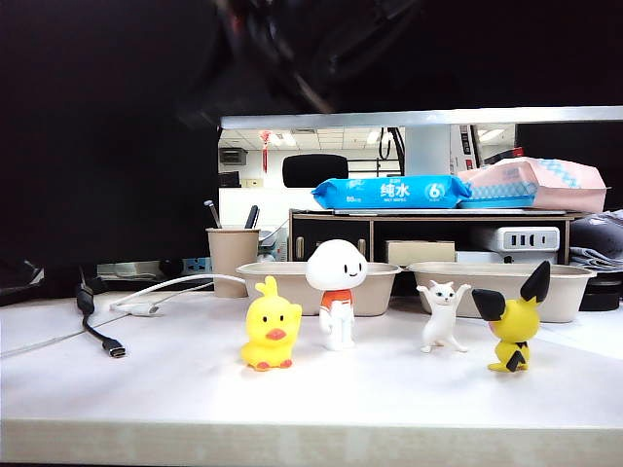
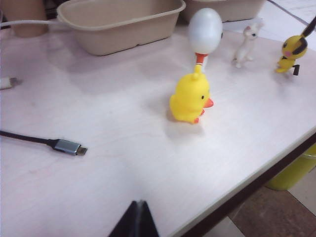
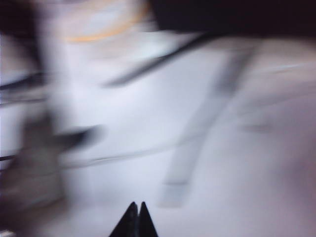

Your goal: Put the dolls with similar colors into the same paper box, while dolls with different colors go into separate paper boxes.

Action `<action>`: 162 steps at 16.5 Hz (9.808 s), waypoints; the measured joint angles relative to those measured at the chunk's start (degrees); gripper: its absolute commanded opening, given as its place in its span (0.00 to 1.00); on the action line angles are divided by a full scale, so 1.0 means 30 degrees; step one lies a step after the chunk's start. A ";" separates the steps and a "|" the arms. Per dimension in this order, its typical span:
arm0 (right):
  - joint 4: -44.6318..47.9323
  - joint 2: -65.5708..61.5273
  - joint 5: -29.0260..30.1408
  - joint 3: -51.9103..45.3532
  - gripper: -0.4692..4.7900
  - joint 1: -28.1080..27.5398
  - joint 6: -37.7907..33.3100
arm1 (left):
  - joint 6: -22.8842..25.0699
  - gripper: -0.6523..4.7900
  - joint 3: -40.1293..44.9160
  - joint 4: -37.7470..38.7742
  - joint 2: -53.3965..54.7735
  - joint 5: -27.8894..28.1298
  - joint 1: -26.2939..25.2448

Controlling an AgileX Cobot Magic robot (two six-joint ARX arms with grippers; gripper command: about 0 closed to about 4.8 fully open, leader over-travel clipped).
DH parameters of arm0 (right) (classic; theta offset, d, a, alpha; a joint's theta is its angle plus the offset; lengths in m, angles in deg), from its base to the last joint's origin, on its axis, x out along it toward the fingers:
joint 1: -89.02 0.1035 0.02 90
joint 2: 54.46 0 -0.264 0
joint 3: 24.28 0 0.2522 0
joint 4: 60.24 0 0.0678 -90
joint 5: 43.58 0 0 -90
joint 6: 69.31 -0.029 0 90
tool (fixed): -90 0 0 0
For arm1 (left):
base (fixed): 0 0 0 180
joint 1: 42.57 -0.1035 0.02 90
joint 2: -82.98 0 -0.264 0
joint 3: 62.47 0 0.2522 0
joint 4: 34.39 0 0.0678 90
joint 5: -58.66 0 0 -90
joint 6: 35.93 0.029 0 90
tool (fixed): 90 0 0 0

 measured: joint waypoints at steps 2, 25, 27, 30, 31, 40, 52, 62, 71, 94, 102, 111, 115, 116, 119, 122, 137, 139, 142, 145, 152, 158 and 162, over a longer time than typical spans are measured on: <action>-0.1916 -0.0022 -0.2091 0.0372 0.08 0.0459 0.2091 | 0.0000 0.11 0.0000 0.0000 -0.0007 -0.0015 0.0007; -0.8204 -0.3096 -0.4364 0.1020 1.00 0.1770 0.3548 | 0.0007 0.11 0.0000 0.0000 -0.0022 -0.0015 0.0007; -0.7868 -0.3351 -0.5005 0.1027 1.00 0.1661 0.3541 | 0.0007 0.11 0.0000 0.0000 -0.0022 -0.0015 0.0007; -0.7861 -0.3847 -0.5697 0.1027 1.00 0.1683 0.3534 | 0.0007 0.11 0.0000 0.0000 -0.0022 -0.0015 0.0007; -0.7898 -0.3869 -0.5705 0.1020 1.00 0.1683 0.3534 | 0.0007 0.11 0.0000 0.0000 -0.0022 -0.0007 0.0007; -0.7504 -0.4058 -0.6659 0.1020 0.75 0.1698 0.3519 | 0.0007 0.11 0.0000 0.0000 -0.0022 -0.0015 0.0007; -0.7329 -0.4058 -0.7067 0.1013 0.34 0.1690 0.3519 | 0.0007 0.11 0.0000 0.0000 -0.0022 -0.0015 0.0007; -0.7242 -0.4058 -0.7053 0.1035 0.29 0.1698 0.3424 | 0.0007 0.11 0.0000 0.0000 -0.0022 -0.0015 0.0007; -0.8291 -0.4058 -0.7060 0.2208 0.28 0.1698 0.3402 | 0.0007 0.11 0.0000 0.0000 -0.0022 -0.0015 0.0007; -0.2951 -0.8597 -0.7657 0.8058 0.54 -0.3898 0.6244 | 0.0007 0.11 0.0000 0.0000 -0.0095 -0.0015 0.0007; -0.6943 -0.4692 -0.7606 0.8211 0.62 -0.3847 0.5770 | 0.0007 0.11 0.0000 0.0000 -0.0095 -0.0015 0.0007; -1.6116 -0.2885 -0.2747 0.6907 1.00 -0.3526 0.5217 | 0.0007 0.11 0.0000 0.0000 -0.0095 -0.0015 0.0007; -1.5642 -0.3060 -0.2739 0.6703 1.00 -0.3257 0.5224 | 0.0007 0.11 0.0000 0.0007 -0.0102 -0.0015 0.0007; -1.5540 -0.3315 -0.2747 0.6703 1.00 -0.3060 0.5246 | 0.0007 0.11 0.0000 0.0000 -0.0095 -0.0015 0.0007; -1.5548 -0.4335 -0.2754 0.6615 1.00 -0.2550 0.5421 | 0.0007 0.11 0.0000 0.0000 -0.0109 -0.0015 0.0007; -1.5358 -0.4911 -0.3497 0.6615 1.00 -0.2339 0.5450 | 0.0007 0.11 0.0000 0.0000 -0.0109 -0.0015 0.0007; -1.5365 -0.5705 -0.3694 0.6630 0.34 -0.2295 0.5486 | 0.0000 0.11 0.0000 0.0000 -0.0109 -0.0015 0.0007; -1.5365 -0.5705 -0.3694 0.6630 0.23 -0.2288 0.5486 | 0.0007 0.11 0.0000 0.0000 -0.0109 -0.0015 0.0007; -1.5351 -0.5705 -0.3694 0.6630 0.23 -0.2295 0.5486 | 0.0000 0.11 0.0000 0.0000 -0.0109 -0.0015 0.0007; -1.5438 -0.5727 -0.3701 0.7096 0.23 -0.2368 0.5319 | 0.0007 0.11 0.0000 0.0000 -0.0109 -0.0015 0.0007; -1.6779 -0.5260 -0.7971 0.9253 0.23 -0.4240 0.5013 | 0.0007 0.11 0.0000 0.0044 -0.3504 -0.0022 0.0007; -1.5926 -0.5107 -1.0673 0.9267 0.23 -0.6849 0.5020 | 0.0007 0.11 -0.0015 -0.0153 -0.4707 -0.0015 0.0007; -1.4251 -0.5676 -1.0229 0.9275 0.24 -0.7971 0.4954 | 0.0007 0.11 -0.0007 -0.0153 -0.4707 -0.0007 0.0277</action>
